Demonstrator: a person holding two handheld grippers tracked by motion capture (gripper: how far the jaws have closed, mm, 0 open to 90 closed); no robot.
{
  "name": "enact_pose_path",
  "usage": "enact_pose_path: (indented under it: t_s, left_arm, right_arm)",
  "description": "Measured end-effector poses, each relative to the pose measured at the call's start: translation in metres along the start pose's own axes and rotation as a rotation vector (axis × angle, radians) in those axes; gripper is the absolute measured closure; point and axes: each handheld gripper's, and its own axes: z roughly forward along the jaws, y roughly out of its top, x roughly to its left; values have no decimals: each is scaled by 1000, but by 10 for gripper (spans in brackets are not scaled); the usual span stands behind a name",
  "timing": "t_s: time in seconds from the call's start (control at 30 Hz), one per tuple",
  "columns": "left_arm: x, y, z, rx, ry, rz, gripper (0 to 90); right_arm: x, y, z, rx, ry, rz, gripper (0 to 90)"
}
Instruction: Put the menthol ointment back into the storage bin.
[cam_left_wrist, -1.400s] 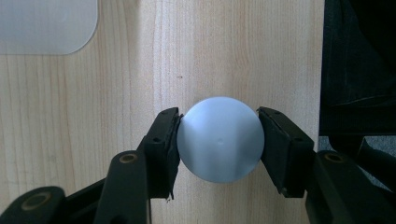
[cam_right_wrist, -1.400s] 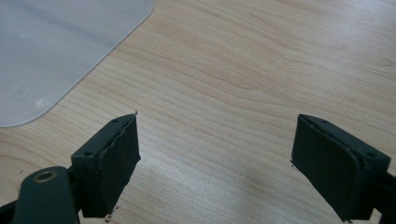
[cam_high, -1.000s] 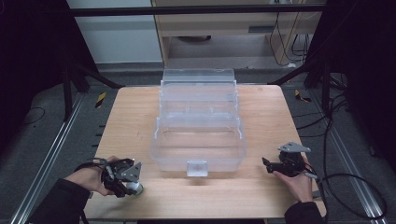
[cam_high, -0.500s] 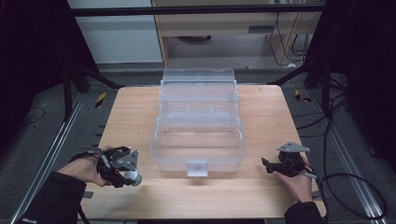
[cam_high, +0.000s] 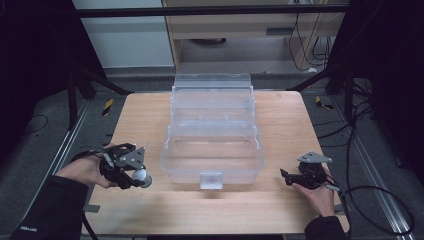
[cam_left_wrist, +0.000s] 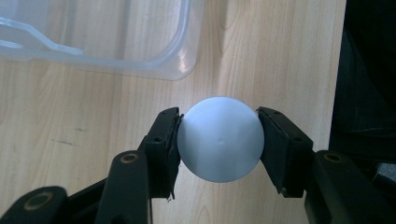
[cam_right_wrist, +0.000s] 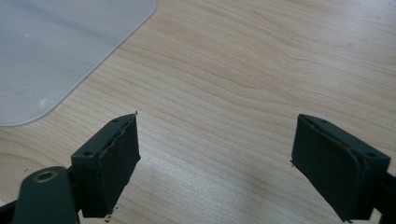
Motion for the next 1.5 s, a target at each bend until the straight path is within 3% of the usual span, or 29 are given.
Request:
enact_pose_path:
  t_s: [0.23,0.33,0.57,1.5]
  left_arm:
    - [12,15,-19,-14,23,10,501]
    - [15,18,-23,-21,26,0,501]
    - [24,29,-29,-27,31,20,501]
    - [52,55,-11,-46,11,24,502]
  right_arm:
    - [0,0,-1,3,2,4,151]
    - [0,0,-1,6,1,1,150]
    - [0,0,-1,4,-1,-4,149]
    - [2,-1,2,19,12,-12,148]
